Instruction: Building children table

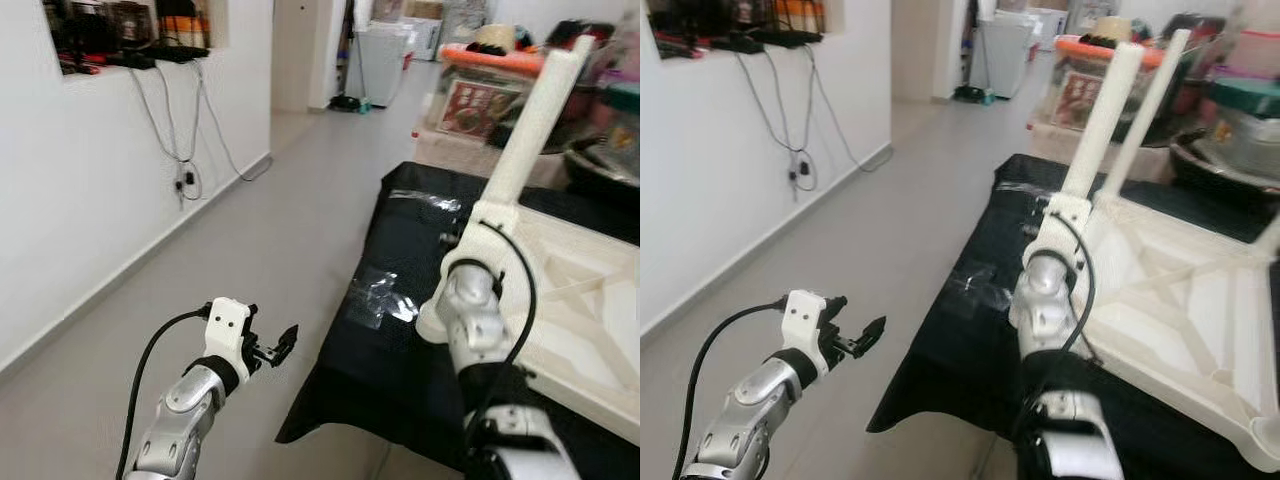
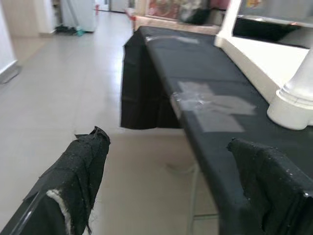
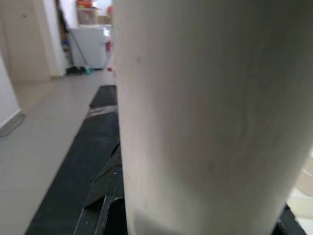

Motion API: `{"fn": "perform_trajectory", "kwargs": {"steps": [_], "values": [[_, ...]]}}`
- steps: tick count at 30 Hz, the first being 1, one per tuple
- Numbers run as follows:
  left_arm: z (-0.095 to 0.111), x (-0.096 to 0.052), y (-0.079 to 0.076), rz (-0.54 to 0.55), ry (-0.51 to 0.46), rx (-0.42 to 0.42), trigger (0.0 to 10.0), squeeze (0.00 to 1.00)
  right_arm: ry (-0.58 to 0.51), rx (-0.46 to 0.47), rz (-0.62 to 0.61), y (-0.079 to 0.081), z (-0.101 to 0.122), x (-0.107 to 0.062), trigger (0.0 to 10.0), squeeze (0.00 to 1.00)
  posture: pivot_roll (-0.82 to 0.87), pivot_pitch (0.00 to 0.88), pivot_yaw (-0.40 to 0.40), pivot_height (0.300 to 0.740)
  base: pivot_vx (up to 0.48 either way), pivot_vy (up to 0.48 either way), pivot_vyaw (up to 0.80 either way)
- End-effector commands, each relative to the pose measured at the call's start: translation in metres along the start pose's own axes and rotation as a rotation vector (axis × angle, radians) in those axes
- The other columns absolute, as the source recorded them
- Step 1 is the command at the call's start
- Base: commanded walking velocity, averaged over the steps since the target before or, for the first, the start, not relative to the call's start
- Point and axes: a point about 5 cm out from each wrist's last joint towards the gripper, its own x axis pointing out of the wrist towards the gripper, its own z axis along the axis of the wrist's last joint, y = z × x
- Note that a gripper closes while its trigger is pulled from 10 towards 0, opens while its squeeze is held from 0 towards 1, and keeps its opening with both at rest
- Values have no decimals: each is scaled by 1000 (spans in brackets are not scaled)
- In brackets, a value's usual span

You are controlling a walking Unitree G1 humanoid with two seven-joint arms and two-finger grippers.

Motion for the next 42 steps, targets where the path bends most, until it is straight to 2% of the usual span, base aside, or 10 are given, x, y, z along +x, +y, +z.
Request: {"fn": "perform_trajectory", "kwargs": {"steps": [1, 3, 4, 9, 10, 18, 24, 33, 41, 42], "values": [[0, 0, -4, -16, 5, 8, 10000, 0, 244, -152, -91, -21, -58, -11, 10000, 0, -2, 0, -82, 740, 0, 0, 0], [0, 1, -4, -18, 5, 8, 10000, 0, 227, -110, -41, -17, -55, -13, 10000, 114, -2, 0, -82, 740, 0, 0, 0], [1, 3, -5, -21, 2, 9, 10000, 0, 173, -62, 35, -10, -44, -12, 10000, 1000, 0, 0, -79, 740, 0, 0, 0], [3, 3, -2, -18, -4, 10, 10000, 0, 71, 101, 353, 15, -4, -7, 10000, 1000, -14, 0, -76, 740, 0, 0, 0], [1, 2, 0, -12, 0, 9, 10000, 0, 38, 167, 601, 25, 18, -5, 10000, 0, -20, 0, -74, 740, 0, 0, 0], [1, 7, -6, -23, -2, 9, 10000, 0, -96, 107, 961, 29, 37, -10, 10000, 0, -6, 0, -79, 740, 0, 0, 0], [3, 7, -7, -25, -9, 10, 10000, 0, -79, 70, 1078, 42, 28, -14, 2824, 0, 11, 0, -95, 740, 0, 0, 0], [1, 1, -5, -9, -5, 10, 10000, 0, 233, -3, 54, -1, -29, 22, 0, 0, 30, 0, -111, 740, 0, 0, 0], [-1, -2, -4, -9, 4, 7, 10000, 0, 224, -77, -133, -24, -45, -17, 0, 0, 1, 0, -92, 740, 0, 0, 0], [-1, -1, -5, -14, 6, 8, 10000, 0, 190, -103, -83, -21, -40, -20, 7529, 0, 1, 0, -92, 740, 0, 0, 0]]}}
